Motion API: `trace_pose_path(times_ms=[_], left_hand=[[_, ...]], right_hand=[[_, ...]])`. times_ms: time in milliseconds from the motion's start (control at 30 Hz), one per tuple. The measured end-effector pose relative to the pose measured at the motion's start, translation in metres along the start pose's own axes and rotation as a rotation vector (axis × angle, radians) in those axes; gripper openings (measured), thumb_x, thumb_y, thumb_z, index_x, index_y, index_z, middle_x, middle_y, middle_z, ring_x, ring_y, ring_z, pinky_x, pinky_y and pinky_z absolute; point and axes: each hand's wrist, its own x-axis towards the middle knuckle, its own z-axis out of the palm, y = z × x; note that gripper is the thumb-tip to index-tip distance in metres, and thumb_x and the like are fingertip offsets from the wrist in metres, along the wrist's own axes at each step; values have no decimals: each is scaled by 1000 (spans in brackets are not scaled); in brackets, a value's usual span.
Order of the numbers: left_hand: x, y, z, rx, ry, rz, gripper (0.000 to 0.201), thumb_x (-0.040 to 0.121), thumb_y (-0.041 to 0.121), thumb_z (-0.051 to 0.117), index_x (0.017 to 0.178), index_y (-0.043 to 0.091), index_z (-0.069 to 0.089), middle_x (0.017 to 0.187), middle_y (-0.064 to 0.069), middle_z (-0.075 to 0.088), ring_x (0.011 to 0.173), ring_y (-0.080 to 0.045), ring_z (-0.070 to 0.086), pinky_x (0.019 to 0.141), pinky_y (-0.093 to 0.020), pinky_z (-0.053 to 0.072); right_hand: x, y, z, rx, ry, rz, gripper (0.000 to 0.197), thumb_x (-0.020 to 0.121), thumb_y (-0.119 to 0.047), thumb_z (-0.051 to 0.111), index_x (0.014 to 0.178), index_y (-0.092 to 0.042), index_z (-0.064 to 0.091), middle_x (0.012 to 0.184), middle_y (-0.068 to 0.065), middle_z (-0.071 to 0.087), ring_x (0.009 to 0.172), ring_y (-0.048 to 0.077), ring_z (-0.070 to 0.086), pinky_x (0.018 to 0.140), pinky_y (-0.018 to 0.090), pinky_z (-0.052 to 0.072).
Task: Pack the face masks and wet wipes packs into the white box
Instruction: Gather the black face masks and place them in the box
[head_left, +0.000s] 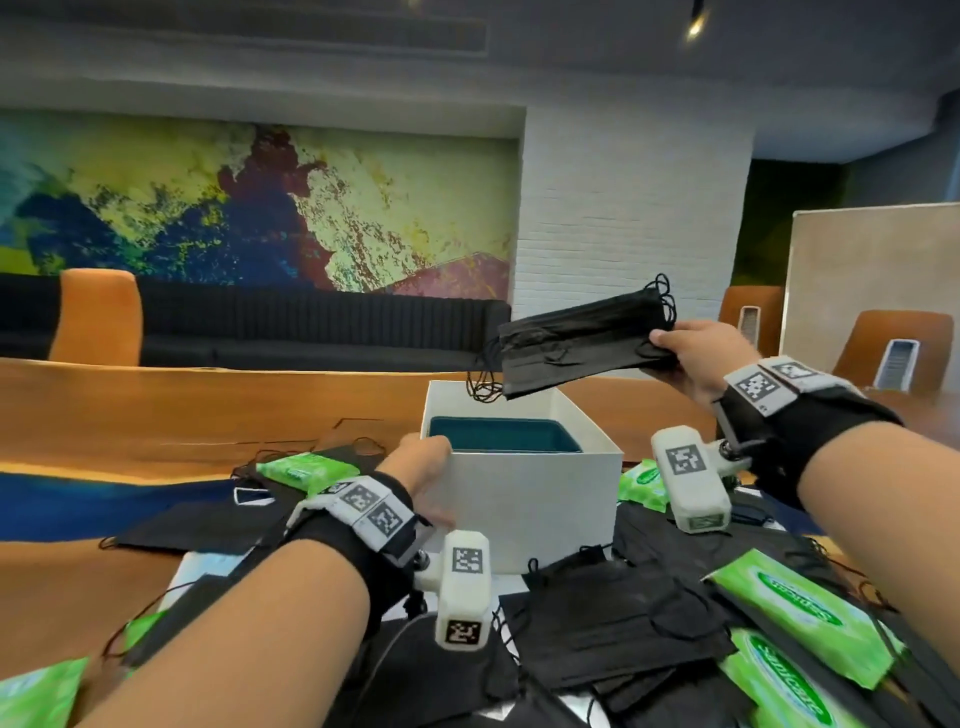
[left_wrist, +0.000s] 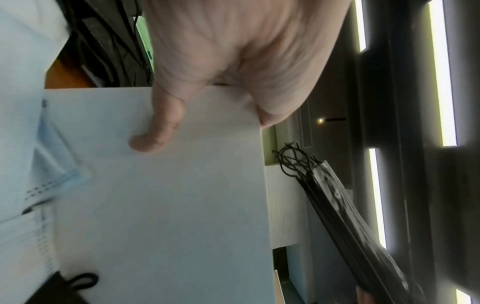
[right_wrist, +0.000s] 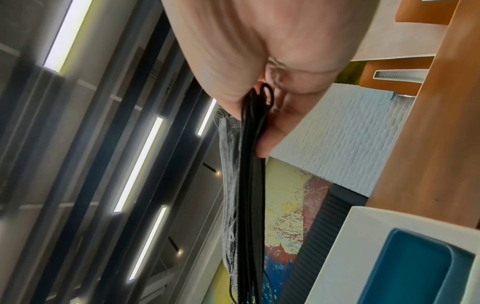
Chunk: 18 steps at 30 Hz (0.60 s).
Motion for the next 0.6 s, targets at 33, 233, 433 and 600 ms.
trace_pose_path(times_ms=[33, 233, 433, 600], left_hand=[[-18, 1, 3, -65, 7, 6, 65, 74, 18, 48, 137, 13, 34, 129, -20, 48, 109, -49, 51, 66, -70, 50], [-52, -13, 13, -247, -3, 151, 54, 93, 3, 27, 141, 28, 29, 119, -6, 46, 106, -34, 48, 85, -71, 41], [-63, -26, 12, -211, -5, 204, 55, 93, 7, 30, 138, 38, 30, 119, -6, 54, 86, -26, 53, 63, -39, 49], [-67, -34, 11, -232, -37, 235, 58, 92, 9, 31, 138, 44, 27, 124, -2, 54, 92, -27, 55, 77, -50, 50]], right_hand=[[1, 3, 3, -4, 1, 4, 20, 94, 2, 48, 77, -6, 51, 79, 11, 55, 73, 19, 56, 46, 22, 54], [14, 15, 13, -124, -44, 60, 13, 93, 1, 48, 88, -8, 56, 93, 9, 58, 88, 22, 58, 67, 29, 59], [23, 21, 28, 33, -27, 275, 20, 96, 4, 38, 100, -7, 54, 131, 14, 53, 113, 28, 57, 92, 35, 51], [28, 36, 41, -24, -64, 237, 35, 92, 2, 44, 126, -3, 47, 134, 17, 49, 100, 24, 60, 71, 26, 57]])
